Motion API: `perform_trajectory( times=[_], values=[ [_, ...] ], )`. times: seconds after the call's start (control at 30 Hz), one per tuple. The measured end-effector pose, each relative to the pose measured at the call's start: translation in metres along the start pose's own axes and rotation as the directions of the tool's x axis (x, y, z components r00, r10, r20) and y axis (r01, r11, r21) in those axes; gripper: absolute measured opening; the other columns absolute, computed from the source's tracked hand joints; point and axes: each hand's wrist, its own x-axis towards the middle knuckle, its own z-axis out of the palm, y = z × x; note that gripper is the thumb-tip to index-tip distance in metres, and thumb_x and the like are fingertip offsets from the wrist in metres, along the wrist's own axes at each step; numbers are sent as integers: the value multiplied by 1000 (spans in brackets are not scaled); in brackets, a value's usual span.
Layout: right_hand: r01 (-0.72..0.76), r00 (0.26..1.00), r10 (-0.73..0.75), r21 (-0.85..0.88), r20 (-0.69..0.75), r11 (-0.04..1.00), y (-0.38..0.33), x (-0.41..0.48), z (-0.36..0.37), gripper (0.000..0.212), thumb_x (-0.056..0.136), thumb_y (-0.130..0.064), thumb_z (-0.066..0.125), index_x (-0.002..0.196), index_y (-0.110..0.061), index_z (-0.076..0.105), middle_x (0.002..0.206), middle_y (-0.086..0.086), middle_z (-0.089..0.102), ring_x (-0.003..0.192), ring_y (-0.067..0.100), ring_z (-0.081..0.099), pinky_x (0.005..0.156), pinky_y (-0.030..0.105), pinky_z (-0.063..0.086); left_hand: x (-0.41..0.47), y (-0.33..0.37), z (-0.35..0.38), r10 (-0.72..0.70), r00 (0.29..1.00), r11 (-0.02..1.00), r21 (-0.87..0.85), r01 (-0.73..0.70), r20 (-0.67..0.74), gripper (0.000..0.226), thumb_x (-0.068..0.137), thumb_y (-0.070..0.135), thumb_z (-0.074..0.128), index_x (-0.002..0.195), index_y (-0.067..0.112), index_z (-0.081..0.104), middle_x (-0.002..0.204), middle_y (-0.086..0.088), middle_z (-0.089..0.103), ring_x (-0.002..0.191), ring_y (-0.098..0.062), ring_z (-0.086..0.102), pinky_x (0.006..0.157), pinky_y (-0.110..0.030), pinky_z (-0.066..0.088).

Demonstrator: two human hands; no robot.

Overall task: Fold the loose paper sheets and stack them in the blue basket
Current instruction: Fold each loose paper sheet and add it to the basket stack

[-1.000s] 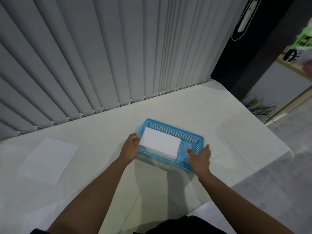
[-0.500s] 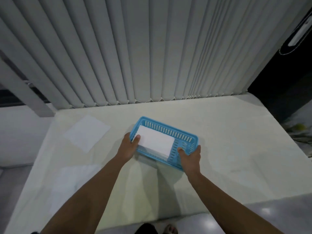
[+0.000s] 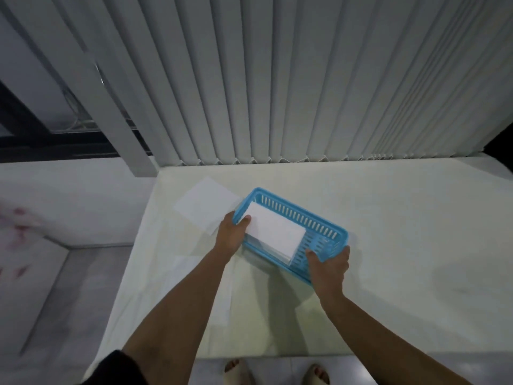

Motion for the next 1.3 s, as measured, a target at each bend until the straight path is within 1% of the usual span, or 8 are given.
perform_trajectory(
  times=[0.17, 0.3, 0.5, 0.73, 0.83, 0.97, 1.1, 1.3],
  values=[
    [-16, 998, 16, -5, -56, 1000, 5, -15, 16, 93, 75, -31, 77, 146, -17, 19, 140, 20, 41, 124, 42, 49, 98, 60, 45, 16, -11, -11, -17, 995, 1000, 11, 16, 100, 60, 89, 49, 54, 139, 19, 41, 129, -5, 55, 112, -24, 57, 98, -43, 51],
    [-36, 994, 29, -65, -106, 997, 8, -18, 15, 102, 80, -29, 75, 152, -13, 5, 150, 22, 27, 136, 40, 34, 112, 54, 31, 22, -11, -11, -8, 981, 1000, 24, 3, 194, 68, 89, 50, 53, 146, 21, 32, 144, -5, 45, 127, -26, 49, 108, -45, 41],
    [36, 986, -106, -447, -131, 894, 3, -32, 16, 97, 84, -46, 65, 153, -11, 6, 159, 22, 7, 144, 39, 15, 117, 49, 11, 27, -15, -15, 55, 972, 990, 114, -83, 228, 66, 90, 49, 51, 146, 19, 34, 146, -6, 42, 131, -26, 46, 111, -40, 37],
    [242, 965, -255, -606, 66, 758, -22, -44, 35, 86, 88, -54, 53, 153, -23, 7, 162, 11, -10, 148, 33, -3, 119, 50, -2, 17, -36, -42, 167, 981, 950, 248, -187, 100, 47, 85, 49, 48, 116, 16, 60, 116, -10, 64, 110, -31, 61, 92, -43, 53],
    [369, 929, -304, -612, 212, 700, -33, -48, 48, 83, 90, -53, 52, 153, -23, 8, 161, 10, -12, 148, 33, -5, 120, 50, -1, 4, -47, -57, 153, 988, 953, 266, -145, -12, 45, 93, 39, 50, 131, 16, 52, 135, -9, 54, 127, -29, 49, 108, -42, 40],
    [601, 799, -393, -612, 455, 514, -47, -54, 75, 75, 92, -49, 48, 152, -22, 14, 162, 11, -9, 147, 34, -1, 120, 47, -1, -22, -74, -82, 96, 974, 960, 278, -36, -205, 41, 94, 32, 52, 132, 18, 50, 136, -8, 52, 126, -28, 47, 107, -39, 35],
    [814, 580, -447, -504, 681, 288, -53, -65, 111, 68, 92, -43, 50, 150, -20, 23, 162, 11, 0, 147, 34, 6, 120, 47, 1, -58, -108, -109, -31, 915, 954, 262, 148, -402, 39, 91, 26, 55, 130, 19, 51, 128, -9, 55, 119, -28, 51, 100, -42, 42],
    [957, 236, -278, -272, 931, -100, -48, -76, 163, 61, 94, -37, 43, 150, -21, 25, 163, 4, 8, 148, 30, 3, 119, 48, -5, -104, -155, -118, -252, 842, 922, 146, 358, -477, 43, 87, 26, 60, 128, 18, 49, 126, -11, 54, 116, -31, 54, 97, -43, 46]
  ],
)
